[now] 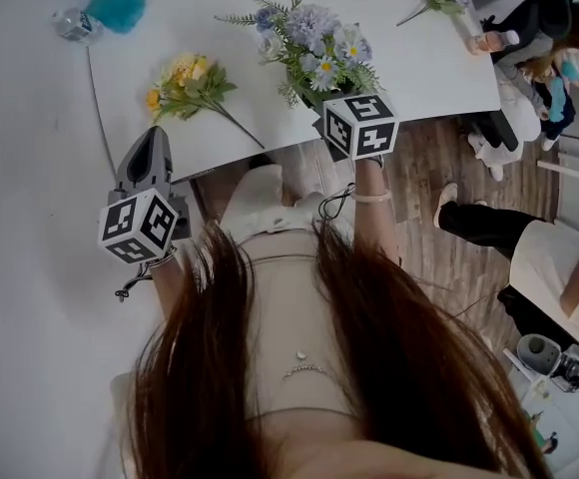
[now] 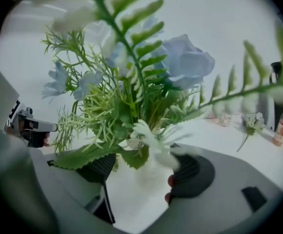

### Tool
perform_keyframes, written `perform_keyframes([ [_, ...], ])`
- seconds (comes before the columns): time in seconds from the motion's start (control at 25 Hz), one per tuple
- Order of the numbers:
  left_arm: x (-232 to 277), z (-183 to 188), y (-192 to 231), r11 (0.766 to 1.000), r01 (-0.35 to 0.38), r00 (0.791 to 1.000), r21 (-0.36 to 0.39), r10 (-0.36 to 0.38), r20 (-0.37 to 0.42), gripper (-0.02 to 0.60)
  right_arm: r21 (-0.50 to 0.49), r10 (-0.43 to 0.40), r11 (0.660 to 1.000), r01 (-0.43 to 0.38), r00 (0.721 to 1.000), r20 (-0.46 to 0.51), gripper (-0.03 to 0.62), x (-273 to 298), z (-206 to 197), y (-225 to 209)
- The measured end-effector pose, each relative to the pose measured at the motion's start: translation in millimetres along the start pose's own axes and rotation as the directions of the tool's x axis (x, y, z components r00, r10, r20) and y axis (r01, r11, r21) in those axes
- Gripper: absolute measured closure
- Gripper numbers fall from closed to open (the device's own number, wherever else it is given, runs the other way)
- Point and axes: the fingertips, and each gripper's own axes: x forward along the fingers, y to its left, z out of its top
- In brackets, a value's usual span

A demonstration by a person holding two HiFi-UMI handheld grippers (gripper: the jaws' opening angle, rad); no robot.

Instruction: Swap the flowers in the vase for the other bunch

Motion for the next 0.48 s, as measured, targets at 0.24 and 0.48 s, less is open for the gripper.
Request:
perform_keyframes([
  [0.24,-1.8,-5.3,-4.9,1.000,-0.005,1.000,0.002,0.005,-0.019,0.578,0.020,0.008,1.000,-0.008,1.000,0.005,0.258,-4.8,-8.3,1.3],
  [0.48,-2.4,-7.9,-6.5,1.000,-0.002,1.000,0.010,0.002,-0.019,0.578,0.032,0.012,0.999,-0.012,1.000,-0.006,0.258,-11.2,-20.0,3.3],
])
